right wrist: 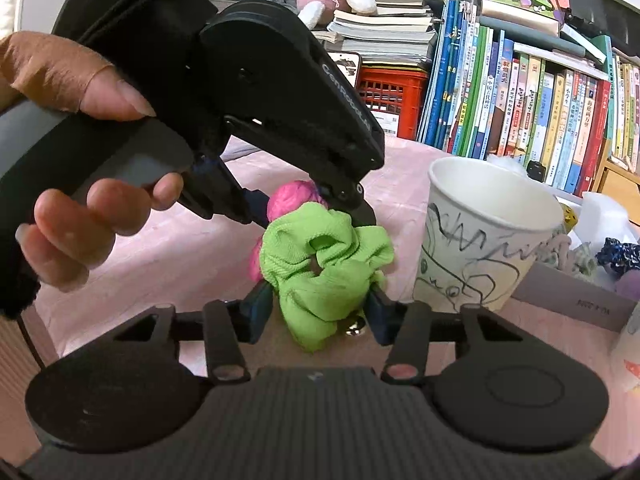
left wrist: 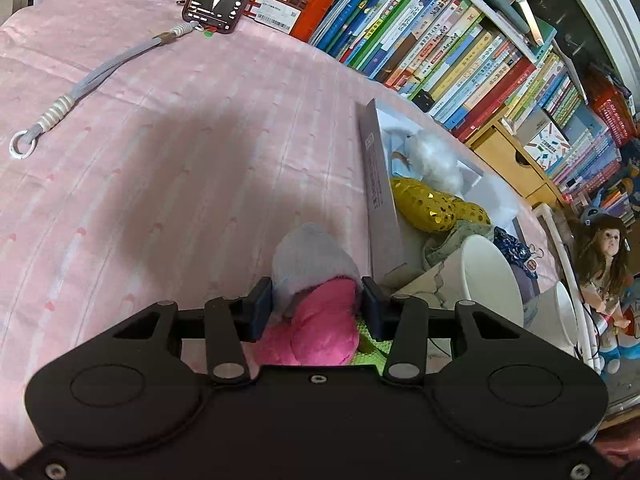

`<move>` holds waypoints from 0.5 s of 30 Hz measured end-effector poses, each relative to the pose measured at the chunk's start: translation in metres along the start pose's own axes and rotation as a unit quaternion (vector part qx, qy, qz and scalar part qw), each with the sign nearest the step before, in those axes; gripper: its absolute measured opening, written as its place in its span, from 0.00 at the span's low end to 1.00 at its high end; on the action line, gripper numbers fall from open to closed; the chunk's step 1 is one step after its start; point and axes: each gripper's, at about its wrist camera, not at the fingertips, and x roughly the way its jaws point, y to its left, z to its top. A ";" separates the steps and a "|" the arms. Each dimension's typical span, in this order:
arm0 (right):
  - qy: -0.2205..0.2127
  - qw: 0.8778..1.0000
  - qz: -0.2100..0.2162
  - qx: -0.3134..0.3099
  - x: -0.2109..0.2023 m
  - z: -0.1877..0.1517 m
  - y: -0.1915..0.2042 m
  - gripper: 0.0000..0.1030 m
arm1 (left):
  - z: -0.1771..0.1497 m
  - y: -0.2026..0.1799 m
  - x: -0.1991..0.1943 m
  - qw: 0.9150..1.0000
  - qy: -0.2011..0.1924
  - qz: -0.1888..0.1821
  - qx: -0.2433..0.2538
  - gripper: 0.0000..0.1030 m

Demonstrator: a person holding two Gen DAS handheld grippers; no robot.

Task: Organize soft objects
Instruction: 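Close the left tool on the pink towel while the right tool grasps the green scrunchie, then lift and carry the pink towel and green scrunchie over the grey tray with both tools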

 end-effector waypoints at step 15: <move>0.001 1.000 0.017 -0.001 -0.042 -0.017 -0.012 0.43 | -0.025 0.001 -0.019 1.000 0.010 -0.028 -0.004 0.42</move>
